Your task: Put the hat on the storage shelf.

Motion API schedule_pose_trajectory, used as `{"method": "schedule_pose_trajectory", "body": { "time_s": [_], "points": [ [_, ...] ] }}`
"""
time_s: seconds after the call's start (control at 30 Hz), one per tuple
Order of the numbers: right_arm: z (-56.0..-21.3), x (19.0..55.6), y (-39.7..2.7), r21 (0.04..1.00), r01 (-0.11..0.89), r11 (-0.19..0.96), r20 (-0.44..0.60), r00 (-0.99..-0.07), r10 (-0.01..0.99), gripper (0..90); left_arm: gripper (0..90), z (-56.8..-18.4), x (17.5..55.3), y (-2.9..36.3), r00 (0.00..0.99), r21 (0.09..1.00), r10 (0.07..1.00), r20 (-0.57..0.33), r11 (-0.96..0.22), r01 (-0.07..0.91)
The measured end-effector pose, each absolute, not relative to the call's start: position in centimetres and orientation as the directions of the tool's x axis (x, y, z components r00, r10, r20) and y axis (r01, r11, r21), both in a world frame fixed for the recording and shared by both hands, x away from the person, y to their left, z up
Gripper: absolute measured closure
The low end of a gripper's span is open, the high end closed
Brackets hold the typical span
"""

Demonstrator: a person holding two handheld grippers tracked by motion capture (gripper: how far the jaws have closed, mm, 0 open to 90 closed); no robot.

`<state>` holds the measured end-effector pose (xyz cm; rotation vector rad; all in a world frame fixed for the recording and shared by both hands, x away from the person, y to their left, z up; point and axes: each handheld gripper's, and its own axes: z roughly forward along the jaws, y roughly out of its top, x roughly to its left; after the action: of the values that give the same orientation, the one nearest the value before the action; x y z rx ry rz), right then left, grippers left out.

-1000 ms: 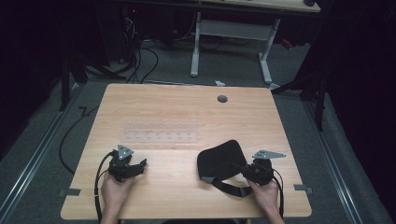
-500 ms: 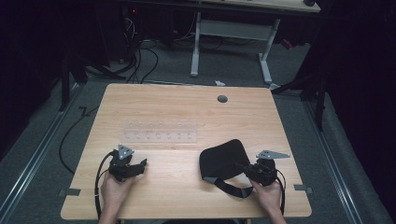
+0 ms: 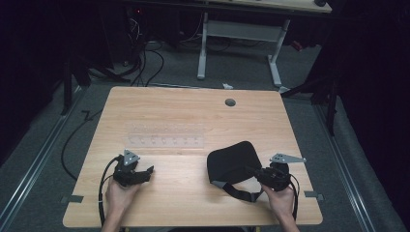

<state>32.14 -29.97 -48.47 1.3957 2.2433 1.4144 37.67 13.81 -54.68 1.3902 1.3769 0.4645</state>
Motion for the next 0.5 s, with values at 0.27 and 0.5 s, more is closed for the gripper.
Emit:
{"method": "schedule_pose_trajectory", "body": {
  "time_s": [0.27,0.5],
  "points": [
    [-47.7,31.7,-29.7,0.784,0.606,0.137,0.308,-0.571,0.761,85.6,25.5,-53.4,36.6,12.4,0.335,0.857,0.865,-0.373,0.182,0.483],
    [-46.6,31.6,-28.9,0.803,0.579,0.141,0.292,-0.589,0.753,85.5,26.5,-51.1,35.3,10.0,0.462,0.864,0.780,-0.422,0.192,0.466]
  ]
}}
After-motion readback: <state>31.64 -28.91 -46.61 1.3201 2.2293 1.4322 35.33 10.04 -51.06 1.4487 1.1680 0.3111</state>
